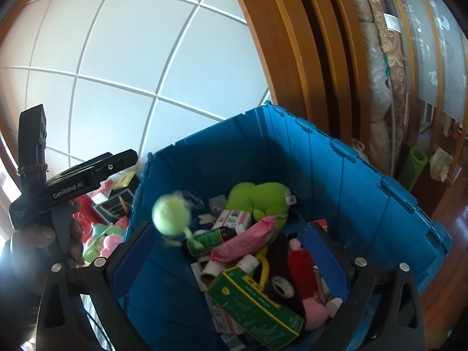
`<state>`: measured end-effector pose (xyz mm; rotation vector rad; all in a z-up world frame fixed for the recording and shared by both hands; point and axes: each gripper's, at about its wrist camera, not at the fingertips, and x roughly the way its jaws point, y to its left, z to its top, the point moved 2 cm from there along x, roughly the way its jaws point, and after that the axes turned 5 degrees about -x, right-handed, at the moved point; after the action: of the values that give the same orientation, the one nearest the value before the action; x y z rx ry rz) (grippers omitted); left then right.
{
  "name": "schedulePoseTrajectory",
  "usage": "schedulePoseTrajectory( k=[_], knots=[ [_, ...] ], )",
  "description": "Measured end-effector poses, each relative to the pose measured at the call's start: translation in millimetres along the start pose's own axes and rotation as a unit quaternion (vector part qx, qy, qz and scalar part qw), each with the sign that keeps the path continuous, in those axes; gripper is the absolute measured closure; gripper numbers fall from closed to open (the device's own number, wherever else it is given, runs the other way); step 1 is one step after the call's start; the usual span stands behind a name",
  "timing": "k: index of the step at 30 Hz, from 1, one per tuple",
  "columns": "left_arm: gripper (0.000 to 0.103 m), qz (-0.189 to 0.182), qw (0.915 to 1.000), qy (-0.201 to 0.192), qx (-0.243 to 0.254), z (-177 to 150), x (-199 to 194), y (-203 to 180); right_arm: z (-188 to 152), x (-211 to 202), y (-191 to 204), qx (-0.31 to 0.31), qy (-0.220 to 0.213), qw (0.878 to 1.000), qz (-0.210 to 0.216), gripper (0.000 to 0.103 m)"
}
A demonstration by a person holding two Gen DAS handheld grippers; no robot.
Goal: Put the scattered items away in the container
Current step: 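Open both tools to drop the plush and black roll into the crate, then move both open tools back over the pile on the bed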
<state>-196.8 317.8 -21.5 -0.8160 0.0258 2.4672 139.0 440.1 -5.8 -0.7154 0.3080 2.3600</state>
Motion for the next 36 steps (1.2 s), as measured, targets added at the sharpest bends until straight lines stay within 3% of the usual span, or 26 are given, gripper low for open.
schedulePoseTrajectory(
  k=[21, 36],
  knots=[
    [0.012, 0.024, 0.9993, -0.004, -0.027, -46.2, -63.0, 57.4, -7.9, -2.2, 74.4, -0.033, 0.003, 0.999, 0.031, 0.0],
    [0.012, 0.051, 0.9969, -0.007, -0.06, -87.8, -117.1, 132.0, -22.2, 4.9, 154.4, -0.064, 0.008, 0.997, 0.051, 0.0]
  ],
)
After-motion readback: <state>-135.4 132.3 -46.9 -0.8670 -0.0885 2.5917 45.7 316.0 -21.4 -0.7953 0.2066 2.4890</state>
